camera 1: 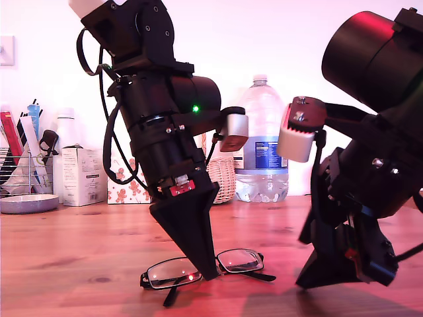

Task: Pick up the glasses and close them, then place them back on the table

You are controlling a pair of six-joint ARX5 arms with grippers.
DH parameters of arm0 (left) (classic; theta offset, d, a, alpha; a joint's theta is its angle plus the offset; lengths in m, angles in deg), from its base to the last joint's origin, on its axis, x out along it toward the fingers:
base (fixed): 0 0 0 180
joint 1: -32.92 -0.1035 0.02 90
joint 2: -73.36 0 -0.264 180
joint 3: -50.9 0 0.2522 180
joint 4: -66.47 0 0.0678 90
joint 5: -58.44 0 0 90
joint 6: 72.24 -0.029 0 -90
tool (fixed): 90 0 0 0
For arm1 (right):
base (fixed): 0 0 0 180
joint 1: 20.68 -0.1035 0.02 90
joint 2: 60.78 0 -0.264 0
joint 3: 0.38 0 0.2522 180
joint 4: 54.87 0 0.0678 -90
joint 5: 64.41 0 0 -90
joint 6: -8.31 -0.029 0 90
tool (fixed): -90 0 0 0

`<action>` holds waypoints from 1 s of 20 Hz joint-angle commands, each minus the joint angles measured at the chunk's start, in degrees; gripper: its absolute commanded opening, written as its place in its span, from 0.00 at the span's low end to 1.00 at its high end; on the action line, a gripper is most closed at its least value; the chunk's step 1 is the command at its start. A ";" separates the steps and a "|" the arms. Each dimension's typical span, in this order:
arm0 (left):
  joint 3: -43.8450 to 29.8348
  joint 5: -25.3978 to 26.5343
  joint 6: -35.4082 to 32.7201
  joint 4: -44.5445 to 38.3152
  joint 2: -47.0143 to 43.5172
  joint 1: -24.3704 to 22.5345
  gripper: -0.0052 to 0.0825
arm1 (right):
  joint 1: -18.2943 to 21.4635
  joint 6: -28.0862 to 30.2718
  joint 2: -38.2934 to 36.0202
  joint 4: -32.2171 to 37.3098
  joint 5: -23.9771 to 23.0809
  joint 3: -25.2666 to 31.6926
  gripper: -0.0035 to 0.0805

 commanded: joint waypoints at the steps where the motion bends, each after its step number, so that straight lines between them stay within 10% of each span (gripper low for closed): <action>1: -0.92 -0.52 0.61 -0.09 -0.59 -0.09 0.53 | 1.14 -0.26 1.01 0.02 -0.37 0.37 0.71; 20: 3.72 4.33 3.56 -1.51 -0.63 -2.38 0.53 | 1.51 -0.28 1.01 0.37 -0.09 0.37 0.71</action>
